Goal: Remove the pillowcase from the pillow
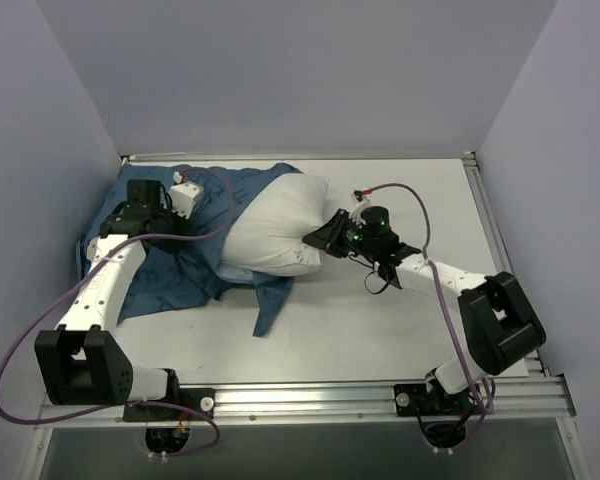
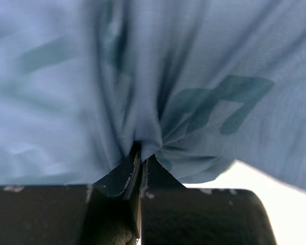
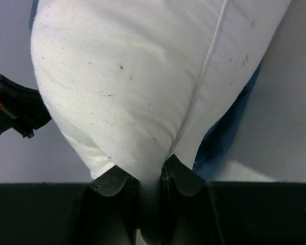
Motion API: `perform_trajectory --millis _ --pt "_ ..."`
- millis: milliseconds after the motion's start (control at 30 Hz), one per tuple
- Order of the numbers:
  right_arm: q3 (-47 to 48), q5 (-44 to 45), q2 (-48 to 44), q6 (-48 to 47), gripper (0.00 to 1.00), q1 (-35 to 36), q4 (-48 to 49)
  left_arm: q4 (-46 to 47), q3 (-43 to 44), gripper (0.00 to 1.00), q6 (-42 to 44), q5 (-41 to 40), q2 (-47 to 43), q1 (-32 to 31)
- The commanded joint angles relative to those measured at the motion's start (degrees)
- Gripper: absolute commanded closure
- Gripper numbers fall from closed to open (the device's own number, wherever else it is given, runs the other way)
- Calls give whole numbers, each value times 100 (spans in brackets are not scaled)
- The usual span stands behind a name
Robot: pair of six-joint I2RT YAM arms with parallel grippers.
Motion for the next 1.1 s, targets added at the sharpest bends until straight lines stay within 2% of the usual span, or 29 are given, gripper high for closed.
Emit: perform_trajectory --millis 0,100,167,267,367,400,500,567,600,633,667,700,733,767,833,867,900,933,1000,1033,1067 --pt "-319 -190 -771 -260 100 -833 24 276 -49 98 677 -527 -79 1081" --pt "-750 -533 -1070 -486 100 -1344 -151 479 144 98 845 -431 202 1828" --pt "-830 -568 -1245 -733 100 -1451 -625 523 408 98 898 -404 492 2146" --pt "-1083 -647 -1369 -893 100 -1618 -706 734 575 98 1056 -466 843 2665" --pt "-1198 -788 -1335 -875 100 -1610 -618 419 541 98 1346 -133 924 2790" --pt "-1234 -797 -1334 -840 100 -1575 -583 296 436 98 1390 277 845 2763" --pt "-1287 -718 -1317 -840 100 -1303 -722 208 163 98 1347 570 502 2658" --pt "-1252 -648 -1256 -1085 100 -847 -1161 -186 241 82 1486 1272 388 2658" --pt "-1173 -630 -1194 -1199 100 -662 -1345 -833 337 68 1800 1640 352 2649" --pt "-1120 -630 -1046 -1313 100 -478 -1695 -1239 590 54 2012 2549 239 2649" --pt "-1068 -639 -966 -1558 100 -180 -1873 -1583 750 20 2249 3010 160 2640" --pt "-1015 -621 -904 -1700 100 -64 -2066 -2213 899 6 2626 3424 72 2597" --pt "-936 -560 -869 -1823 100 24 -2364 -2463 1266 2 2743 3811 -68 2570" --pt "-909 -534 -834 -1929 100 86 -2523 -2639 1461 5 2814 4441 -131 2526" --pt "-795 -472 -816 -2324 100 130 -3005 -2624 1822 6 2430 4754 -236 2150" --pt "-751 -454 -816 -2447 100 131 -3148 -2388 2067 6 2045 4616 -263 1904" --pt "-707 -454 -816 -2692 100 148 -3288 -1690 2122 6 1206 4345 -280 1606" --pt "-663 -454 -781 -2807 100 166 -3507 -1378 2157 6 901 3985 -228 837" --pt "-566 -437 -702 -3010 100 218 -3816 -1034 2429 5 426 2899 34 -53" --pt "-549 -402 -632 -3167 100 314 -4000 -954 2543 4 293 2579 436 -711" --pt "-540 -332 -605 -3230 100 385 -4080 -884 2631 3 187 2262 658 -978"
